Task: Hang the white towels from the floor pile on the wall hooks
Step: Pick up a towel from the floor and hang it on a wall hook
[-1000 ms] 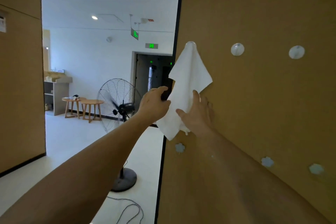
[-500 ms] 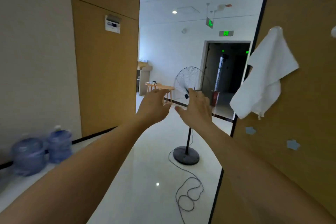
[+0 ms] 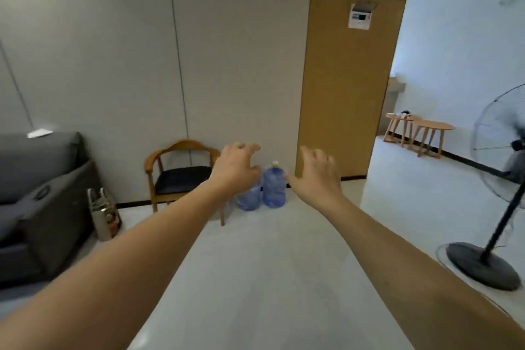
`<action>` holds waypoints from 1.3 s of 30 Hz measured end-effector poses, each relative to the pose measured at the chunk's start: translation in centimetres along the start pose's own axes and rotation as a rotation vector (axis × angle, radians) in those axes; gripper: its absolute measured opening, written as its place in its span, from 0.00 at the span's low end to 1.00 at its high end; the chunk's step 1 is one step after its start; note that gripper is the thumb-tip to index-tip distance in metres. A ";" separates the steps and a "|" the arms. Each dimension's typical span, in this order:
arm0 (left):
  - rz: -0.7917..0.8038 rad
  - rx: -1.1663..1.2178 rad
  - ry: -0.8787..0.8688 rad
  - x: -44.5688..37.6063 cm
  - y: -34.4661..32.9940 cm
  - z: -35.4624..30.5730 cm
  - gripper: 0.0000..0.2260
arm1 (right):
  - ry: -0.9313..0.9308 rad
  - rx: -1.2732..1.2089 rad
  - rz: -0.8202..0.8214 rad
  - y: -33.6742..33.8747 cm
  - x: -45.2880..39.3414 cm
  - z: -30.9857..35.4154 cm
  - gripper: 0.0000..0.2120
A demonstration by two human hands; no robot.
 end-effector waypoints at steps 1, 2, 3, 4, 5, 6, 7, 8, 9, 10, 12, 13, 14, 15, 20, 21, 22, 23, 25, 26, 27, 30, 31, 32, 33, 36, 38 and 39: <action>0.016 -0.020 0.039 1.1 -0.1 3.7 0.24 | 0.021 -0.007 0.045 -3.1 -0.1 2.4 0.33; 0.033 -0.034 0.082 2.3 -0.1 7.3 0.24 | 0.045 -0.018 0.093 -6.2 -0.1 4.9 0.33; 0.044 -0.044 0.128 3.6 0.0 10.8 0.23 | 0.075 -0.027 0.144 -9.2 0.0 7.3 0.33; 0.046 -0.050 0.173 4.8 0.2 14.2 0.23 | 0.105 -0.039 0.185 -12.0 0.2 9.8 0.32; 0.038 -0.057 0.219 6.1 0.6 17.4 0.23 | 0.130 -0.055 0.220 -14.5 0.4 12.2 0.32; 0.032 -0.068 0.266 7.4 0.9 20.6 0.23 | 0.156 -0.071 0.253 -16.9 0.7 14.7 0.31; 0.028 -0.082 0.314 8.7 1.3 23.6 0.23 | 0.187 -0.087 0.286 -19.2 1.1 17.1 0.31; 0.031 -0.095 0.362 10.0 1.5 26.7 0.23 | 0.221 -0.101 0.325 -21.6 1.5 19.5 0.31; 0.034 -0.111 0.413 11.3 1.9 29.7 0.23 | 0.257 -0.115 0.368 -24.0 1.9 21.9 0.32; 0.040 -0.128 0.461 12.7 2.2 32.6 0.23 | 0.292 -0.131 0.410 -26.4 2.2 24.3 0.32; 0.054 -0.173 0.552 15.5 3.0 38.2 0.23 | 0.360 -0.170 0.481 -30.7 3.0 29.4 0.32; 0.059 -0.194 0.597 16.9 3.4 40.8 0.22 | 0.388 -0.190 0.513 -32.9 3.3 31.8 0.32; 0.061 -0.215 0.642 18.1 3.9 43.4 0.22 | 0.413 -0.207 0.544 -35.0 3.7 34.2 0.32; 0.060 -0.237 0.684 19.3 4.4 46.0 0.23 | 0.444 -0.226 0.574 -37.2 4.0 36.6 0.33; 0.071 -0.294 0.906 24.3 6.3 58.0 0.24 | 0.589 -0.283 0.714 -47.1 5.2 47.5 0.33; 0.077 -0.300 0.953 25.4 6.5 60.3 0.25 | 0.610 -0.289 0.749 -49.0 5.3 49.6 0.33; 0.084 -0.306 0.995 26.4 6.7 62.4 0.25 | 0.628 -0.298 0.783 -50.9 5.5 51.6 0.33; 0.097 -0.314 1.036 27.5 6.9 64.4 0.24 | 0.645 -0.309 0.816 -52.7 5.8 53.5 0.33; 0.127 -0.320 1.118 29.7 7.0 67.9 0.24 | 0.689 -0.330 0.884 -56.3 6.5 57.0 0.33; 0.140 -0.316 1.159 30.8 7.0 69.6 0.24 | 0.713 -0.337 0.922 -58.0 7.0 58.6 0.33; 0.149 -0.316 1.196 31.9 7.0 71.1 0.25 | 0.736 -0.344 0.961 -59.5 7.6 60.0 0.33; 0.163 -0.322 1.295 34.8 6.9 74.7 0.25 | 0.795 -0.347 1.051 -63.8 9.5 63.8 0.32; 0.165 -0.319 1.334 35.8 6.8 75.7 0.25 | 0.810 -0.350 1.078 -65.1 10.4 64.9 0.32; 0.168 -0.322 1.369 36.9 6.6 76.6 0.25 | 0.823 -0.355 1.102 -66.4 11.3 65.9 0.32; 0.177 -0.329 1.398 38.0 6.5 77.4 0.25 | 0.837 -0.358 1.126 -67.6 12.4 66.9 0.33; 0.180 -0.320 1.494 41.9 6.2 79.3 0.25 | 0.897 -0.342 1.201 -70.2 16.2 69.2 0.34; 0.169 -0.306 1.574 45.0 6.1 79.6 0.25 | 0.937 -0.323 1.256 -71.4 19.2 70.5 0.34; 0.161 -0.302 1.613 46.6 6.1 79.6 0.25 | 0.961 -0.319 1.286 -71.9 20.9 71.1 0.33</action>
Point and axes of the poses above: each hand's wrist, its own x-axis away from the middle knuckle, its own y-axis out of the back of the hand, z = x × y, the point moved 9 cm from there along -x, towards the middle knuckle, and after that the axes turned 14 degrees about -x, right-handed, at the moved point
